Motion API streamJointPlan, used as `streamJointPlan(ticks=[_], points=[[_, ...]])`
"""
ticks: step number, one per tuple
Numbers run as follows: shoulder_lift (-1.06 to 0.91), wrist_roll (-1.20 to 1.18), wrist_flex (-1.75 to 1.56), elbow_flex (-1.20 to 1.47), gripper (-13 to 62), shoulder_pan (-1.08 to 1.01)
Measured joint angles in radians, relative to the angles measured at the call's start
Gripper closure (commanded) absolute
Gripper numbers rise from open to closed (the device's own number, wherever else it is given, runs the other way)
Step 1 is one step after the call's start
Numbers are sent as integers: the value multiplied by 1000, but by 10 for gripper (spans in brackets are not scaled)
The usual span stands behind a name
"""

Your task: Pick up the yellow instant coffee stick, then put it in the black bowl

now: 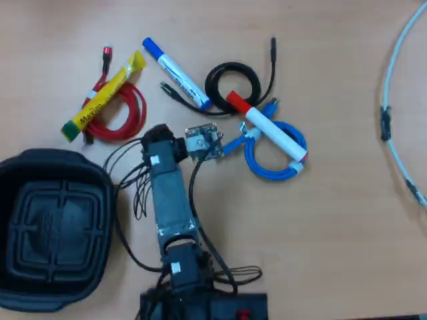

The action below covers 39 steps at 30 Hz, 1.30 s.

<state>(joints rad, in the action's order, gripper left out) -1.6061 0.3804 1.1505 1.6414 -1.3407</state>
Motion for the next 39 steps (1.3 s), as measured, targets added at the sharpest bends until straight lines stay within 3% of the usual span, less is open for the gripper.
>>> streamJointPlan(ticks=[11,26,39], points=[[44,350,5,-213,206,147],[311,342,5,-629,205,290],[572,155,6,-819,206,311]])
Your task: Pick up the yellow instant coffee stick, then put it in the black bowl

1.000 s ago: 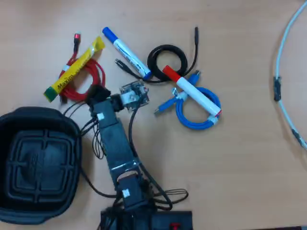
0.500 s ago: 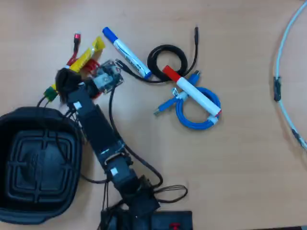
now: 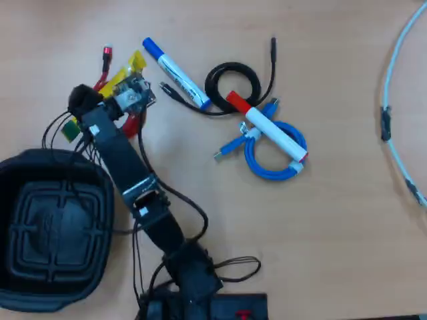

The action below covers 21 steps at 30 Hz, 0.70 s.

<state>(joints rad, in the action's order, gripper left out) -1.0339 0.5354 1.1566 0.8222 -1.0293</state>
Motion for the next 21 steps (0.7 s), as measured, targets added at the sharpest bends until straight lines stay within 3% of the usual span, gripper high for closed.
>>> streamJointPlan(ticks=[21], points=[[133,-18,-103,2,207,0]])
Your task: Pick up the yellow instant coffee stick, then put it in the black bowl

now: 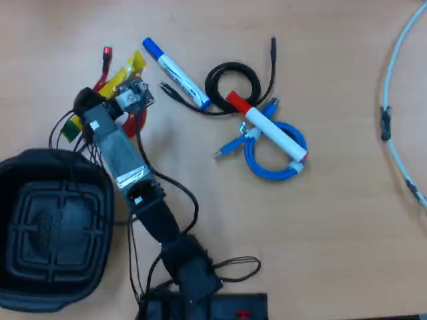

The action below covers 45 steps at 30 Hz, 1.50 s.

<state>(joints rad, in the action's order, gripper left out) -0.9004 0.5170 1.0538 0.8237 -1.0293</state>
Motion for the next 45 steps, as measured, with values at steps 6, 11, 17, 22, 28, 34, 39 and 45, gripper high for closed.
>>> streamJointPlan(ticks=[6,11,17,22,28,34,39,45], points=[[11,-75,-20,-2,205,0],[25,-87,-29,-2,206,0],[43,-87,-55,-5,206,0],[48,-87,-61,-5,205,0],[55,-87,-64,-5,205,0],[57,-87,-66,-5,207,0],[91,-87,-69,-26,207,0],[95,-87,-94,-26,217,0]])
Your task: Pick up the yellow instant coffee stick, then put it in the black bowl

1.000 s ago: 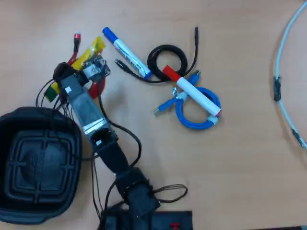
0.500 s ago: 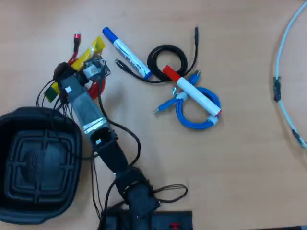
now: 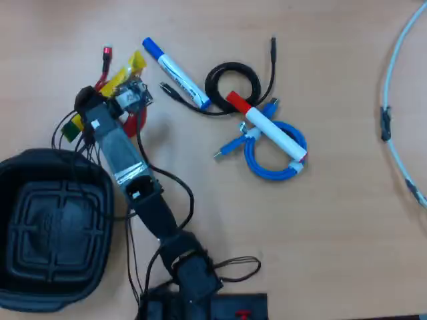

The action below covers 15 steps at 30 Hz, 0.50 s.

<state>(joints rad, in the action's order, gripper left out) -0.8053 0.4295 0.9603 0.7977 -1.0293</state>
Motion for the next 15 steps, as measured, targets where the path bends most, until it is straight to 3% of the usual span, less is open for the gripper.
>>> streamJointPlan(ticks=[4,9,15], points=[[2,0,0,0,330,0],[2,0,-21,-2,581,2],[2,-2,-38,-9,558,3]])
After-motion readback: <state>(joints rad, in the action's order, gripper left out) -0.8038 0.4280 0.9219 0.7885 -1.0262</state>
